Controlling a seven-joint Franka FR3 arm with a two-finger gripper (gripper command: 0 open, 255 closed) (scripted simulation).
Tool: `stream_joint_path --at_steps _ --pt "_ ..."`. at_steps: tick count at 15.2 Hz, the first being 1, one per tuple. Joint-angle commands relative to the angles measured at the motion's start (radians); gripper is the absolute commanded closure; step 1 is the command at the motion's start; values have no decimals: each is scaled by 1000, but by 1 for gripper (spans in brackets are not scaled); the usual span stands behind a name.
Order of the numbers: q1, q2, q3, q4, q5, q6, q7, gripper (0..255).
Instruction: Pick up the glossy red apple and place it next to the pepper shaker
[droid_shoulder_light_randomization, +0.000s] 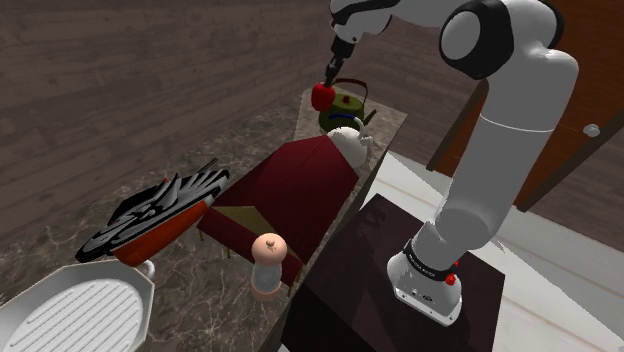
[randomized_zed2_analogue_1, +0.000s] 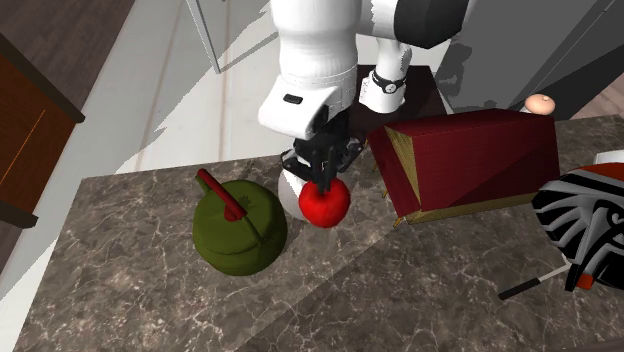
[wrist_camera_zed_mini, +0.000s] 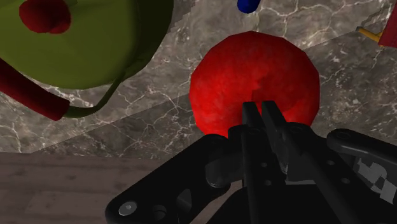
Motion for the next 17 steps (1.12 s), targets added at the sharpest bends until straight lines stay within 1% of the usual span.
stream_joint_path --at_steps 1,9,17 --pt "-2 -1 -2 28 -3 -28 3 255" --pt "-7 -6 -6 127 -12 -132 21 255" --pt "-17 5 -9 250 -12 -243 33 255"
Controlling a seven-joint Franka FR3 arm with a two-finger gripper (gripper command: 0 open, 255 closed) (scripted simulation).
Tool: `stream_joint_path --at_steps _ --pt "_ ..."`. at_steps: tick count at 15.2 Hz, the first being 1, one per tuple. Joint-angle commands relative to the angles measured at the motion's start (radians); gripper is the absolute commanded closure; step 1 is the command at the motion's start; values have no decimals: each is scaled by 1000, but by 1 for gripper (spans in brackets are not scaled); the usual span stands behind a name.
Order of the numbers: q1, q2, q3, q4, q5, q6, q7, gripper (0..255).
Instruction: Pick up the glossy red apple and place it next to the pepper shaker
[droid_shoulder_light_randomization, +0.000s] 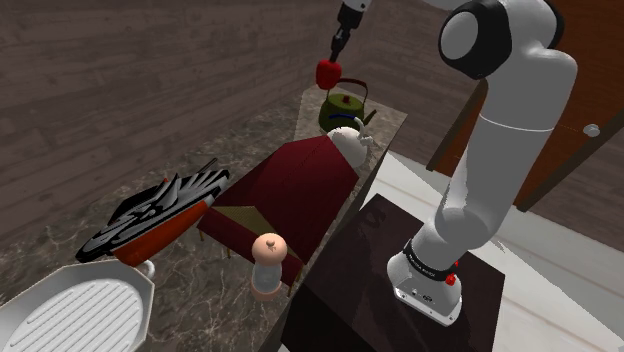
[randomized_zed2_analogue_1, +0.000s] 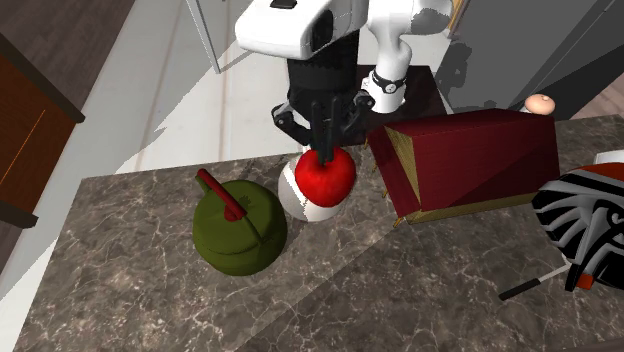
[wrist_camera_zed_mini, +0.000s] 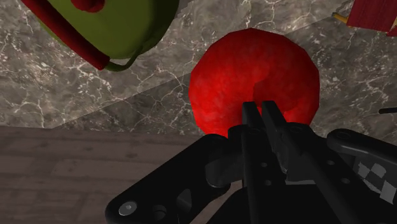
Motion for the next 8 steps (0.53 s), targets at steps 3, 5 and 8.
stream_joint_path --at_steps 3,5,8 --pt "-6 8 -2 60 2 -53 5 255" --pt "37 -66 10 -34 -35 -19 50 255" --pt "89 -167 36 -156 -86 20 123 255"
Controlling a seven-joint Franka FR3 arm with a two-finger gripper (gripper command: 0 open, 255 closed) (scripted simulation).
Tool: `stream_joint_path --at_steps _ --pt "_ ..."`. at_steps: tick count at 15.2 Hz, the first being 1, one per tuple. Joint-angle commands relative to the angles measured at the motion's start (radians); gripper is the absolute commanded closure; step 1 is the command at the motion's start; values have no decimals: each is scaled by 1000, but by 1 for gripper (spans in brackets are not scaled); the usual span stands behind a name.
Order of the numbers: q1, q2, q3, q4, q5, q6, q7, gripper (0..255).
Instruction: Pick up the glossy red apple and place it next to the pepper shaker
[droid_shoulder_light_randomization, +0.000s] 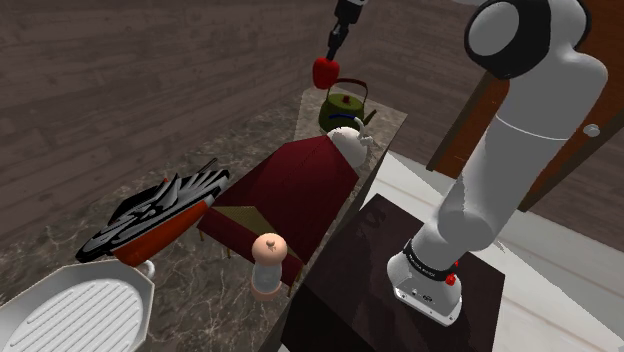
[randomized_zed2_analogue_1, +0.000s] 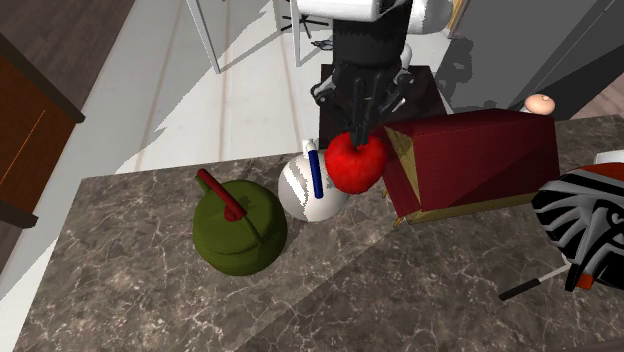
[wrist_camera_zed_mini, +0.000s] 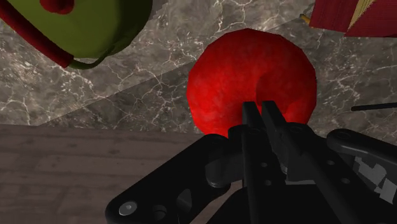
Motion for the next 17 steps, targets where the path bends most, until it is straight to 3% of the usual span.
stream_joint_path --at_steps 1,9,17 --pt "34 -71 21 -83 -36 26 54 255" --pt "117 -276 132 -313 -123 80 262 255" --pt "178 -413 265 -458 -150 99 464 255"
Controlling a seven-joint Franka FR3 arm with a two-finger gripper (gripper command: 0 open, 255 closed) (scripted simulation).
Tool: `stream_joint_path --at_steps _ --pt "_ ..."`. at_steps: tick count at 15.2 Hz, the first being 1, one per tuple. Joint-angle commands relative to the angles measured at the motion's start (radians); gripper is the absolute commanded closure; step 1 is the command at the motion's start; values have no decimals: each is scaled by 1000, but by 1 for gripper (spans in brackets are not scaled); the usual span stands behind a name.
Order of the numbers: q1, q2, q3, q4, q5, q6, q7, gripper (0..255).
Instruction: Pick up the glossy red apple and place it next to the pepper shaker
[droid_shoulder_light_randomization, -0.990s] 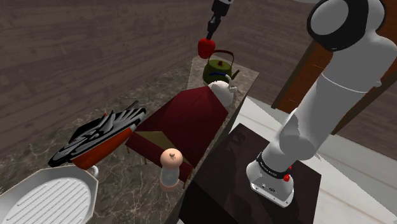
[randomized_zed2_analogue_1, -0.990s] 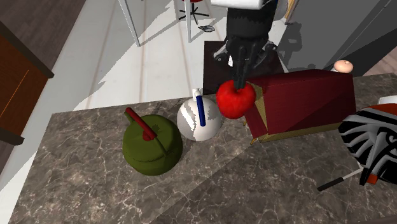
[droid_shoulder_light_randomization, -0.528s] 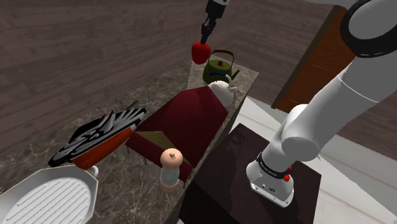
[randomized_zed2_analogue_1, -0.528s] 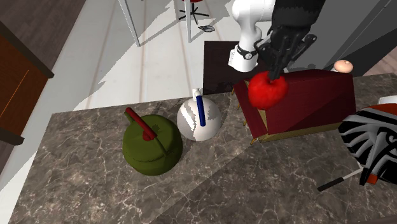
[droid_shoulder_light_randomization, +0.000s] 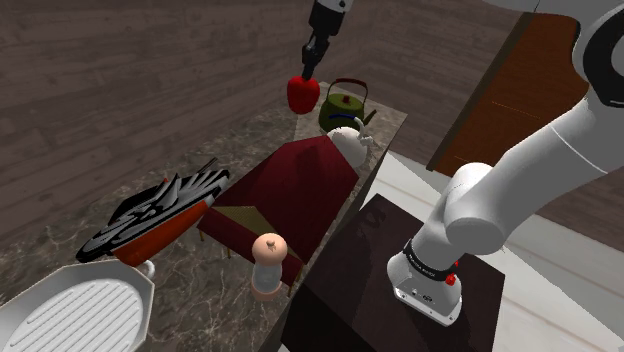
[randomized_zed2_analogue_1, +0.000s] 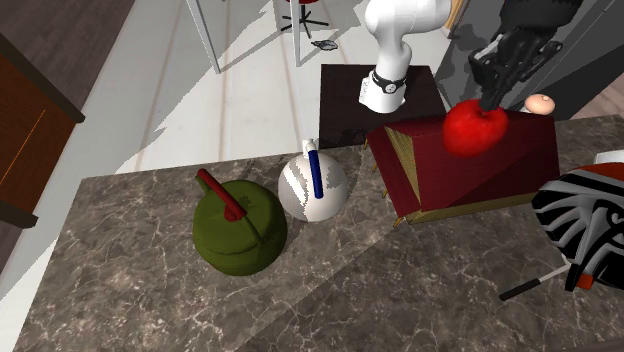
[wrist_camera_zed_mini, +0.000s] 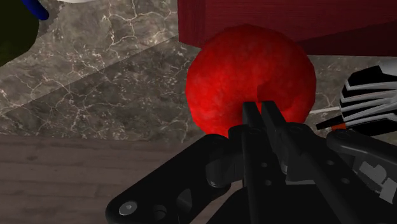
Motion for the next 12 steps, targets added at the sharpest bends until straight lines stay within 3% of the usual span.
stream_joint_path --at_steps 1,12 --pt "14 -29 32 -28 -2 1 49 255" --pt "102 -98 227 -94 20 4 321 255"
